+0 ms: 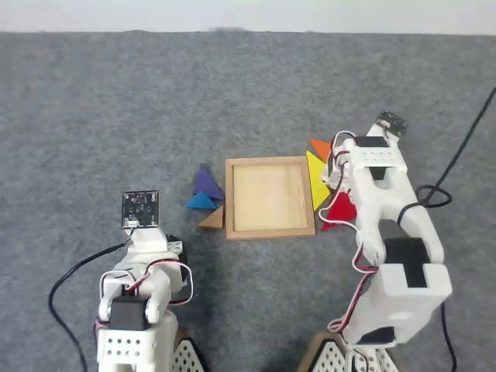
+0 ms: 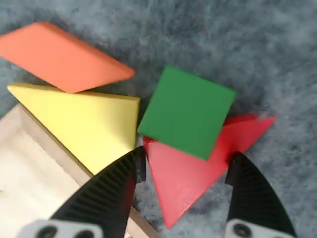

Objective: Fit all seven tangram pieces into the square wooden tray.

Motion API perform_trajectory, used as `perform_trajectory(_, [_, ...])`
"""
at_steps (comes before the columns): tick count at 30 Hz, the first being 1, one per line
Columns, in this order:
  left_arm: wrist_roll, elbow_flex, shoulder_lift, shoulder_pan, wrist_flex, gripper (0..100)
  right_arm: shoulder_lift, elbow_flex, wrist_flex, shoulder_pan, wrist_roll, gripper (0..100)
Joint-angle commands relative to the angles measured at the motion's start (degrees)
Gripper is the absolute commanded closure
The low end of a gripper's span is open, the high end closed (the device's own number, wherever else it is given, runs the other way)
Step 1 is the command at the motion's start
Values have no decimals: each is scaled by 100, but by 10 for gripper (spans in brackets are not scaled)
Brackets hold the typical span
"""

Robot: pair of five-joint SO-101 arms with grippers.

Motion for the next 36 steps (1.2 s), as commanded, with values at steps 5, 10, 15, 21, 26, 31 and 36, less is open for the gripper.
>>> perform_trajectory(5, [-53, -66, -114, -35, 9, 987, 356, -123, 57, 462, 167, 846])
perform_trajectory(10, [-53, -66, -114, -35, 9, 987, 365, -97, 66, 514, 273, 854])
perform_trajectory(15, [-53, -66, -114, -35, 9, 987, 330, -105, 224, 523, 299, 855])
perform_trajectory(21, [-53, -66, -114, -35, 9, 987, 207, -308, 470, 532, 431, 850])
perform_trajectory(26, [-53, -66, -114, -35, 9, 987, 4, -642, 681, 286, 255, 764])
perform_trajectory(31, [-53, -66, -114, -35, 9, 987, 198, -879, 655, -92, 53, 718])
perform_trajectory(36, [-53, -66, -114, -35, 9, 987, 655, -1160, 655, 101, 26, 716])
